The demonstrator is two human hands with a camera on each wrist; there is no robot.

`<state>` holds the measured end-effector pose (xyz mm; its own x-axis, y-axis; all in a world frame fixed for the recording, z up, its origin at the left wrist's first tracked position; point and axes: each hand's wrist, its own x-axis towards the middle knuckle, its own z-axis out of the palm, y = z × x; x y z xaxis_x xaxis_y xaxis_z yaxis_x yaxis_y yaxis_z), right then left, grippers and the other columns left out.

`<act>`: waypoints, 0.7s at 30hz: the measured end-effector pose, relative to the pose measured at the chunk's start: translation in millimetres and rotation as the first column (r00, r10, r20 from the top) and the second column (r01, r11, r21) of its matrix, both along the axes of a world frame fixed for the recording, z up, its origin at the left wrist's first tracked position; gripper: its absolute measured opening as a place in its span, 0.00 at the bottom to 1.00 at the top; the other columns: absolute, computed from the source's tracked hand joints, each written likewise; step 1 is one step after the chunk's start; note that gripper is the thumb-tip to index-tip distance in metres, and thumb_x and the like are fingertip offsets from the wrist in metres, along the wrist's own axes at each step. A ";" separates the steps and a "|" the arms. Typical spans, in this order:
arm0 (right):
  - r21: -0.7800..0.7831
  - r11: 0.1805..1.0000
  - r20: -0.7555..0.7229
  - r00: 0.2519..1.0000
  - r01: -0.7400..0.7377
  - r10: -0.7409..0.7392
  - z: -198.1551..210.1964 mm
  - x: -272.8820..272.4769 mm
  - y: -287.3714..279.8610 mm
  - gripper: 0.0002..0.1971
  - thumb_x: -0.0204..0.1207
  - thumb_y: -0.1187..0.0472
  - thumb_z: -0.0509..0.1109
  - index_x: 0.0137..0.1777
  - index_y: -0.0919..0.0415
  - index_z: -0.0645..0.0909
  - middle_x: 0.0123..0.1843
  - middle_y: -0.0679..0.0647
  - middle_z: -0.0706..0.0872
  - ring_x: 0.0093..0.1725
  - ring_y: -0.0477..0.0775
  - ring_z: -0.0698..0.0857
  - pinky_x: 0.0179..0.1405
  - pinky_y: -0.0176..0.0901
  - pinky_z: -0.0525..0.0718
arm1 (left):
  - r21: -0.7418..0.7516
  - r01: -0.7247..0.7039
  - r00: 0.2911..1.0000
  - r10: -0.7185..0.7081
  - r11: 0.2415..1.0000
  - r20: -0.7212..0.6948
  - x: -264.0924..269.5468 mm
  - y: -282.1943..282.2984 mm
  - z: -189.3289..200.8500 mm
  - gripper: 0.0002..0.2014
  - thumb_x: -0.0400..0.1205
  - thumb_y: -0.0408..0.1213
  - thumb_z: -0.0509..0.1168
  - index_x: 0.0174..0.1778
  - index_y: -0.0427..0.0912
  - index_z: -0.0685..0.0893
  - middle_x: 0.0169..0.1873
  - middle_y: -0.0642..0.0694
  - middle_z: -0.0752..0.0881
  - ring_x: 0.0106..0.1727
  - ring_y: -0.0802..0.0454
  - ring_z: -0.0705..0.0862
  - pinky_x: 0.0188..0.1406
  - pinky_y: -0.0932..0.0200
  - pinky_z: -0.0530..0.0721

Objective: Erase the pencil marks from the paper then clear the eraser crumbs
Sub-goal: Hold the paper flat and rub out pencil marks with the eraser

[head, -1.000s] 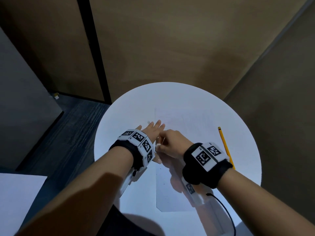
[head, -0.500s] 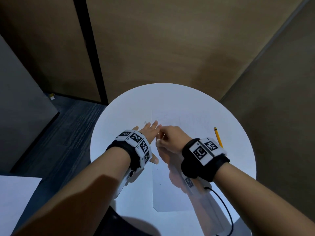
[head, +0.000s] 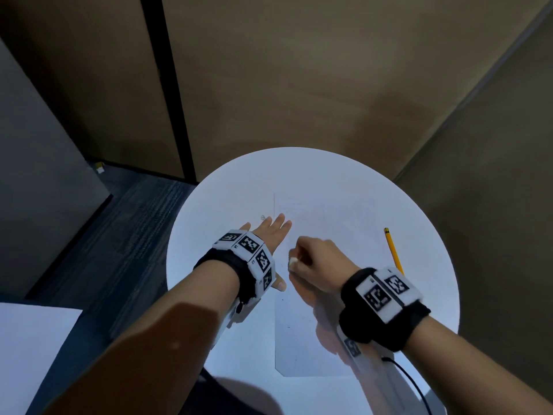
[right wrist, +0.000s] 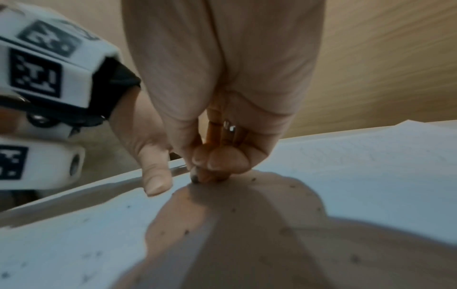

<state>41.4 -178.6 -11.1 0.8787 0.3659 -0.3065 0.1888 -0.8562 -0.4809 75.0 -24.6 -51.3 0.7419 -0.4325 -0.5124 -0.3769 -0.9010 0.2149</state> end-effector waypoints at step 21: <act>0.009 1.000 0.081 0.996 0.026 -0.026 0.6 8.4 -2.7 0.08 0.80 0.61 0.63 0.40 0.55 0.71 0.38 0.45 0.78 0.39 0.46 0.75 0.28 0.23 0.69 | -0.010 -0.004 1.000 0.004 1.000 0.009 -0.2 0.4 -1.7 0.62 0.69 0.63 0.72 0.81 0.50 0.30 0.81 0.50 0.30 0.83 0.48 0.35 0.79 0.41 0.41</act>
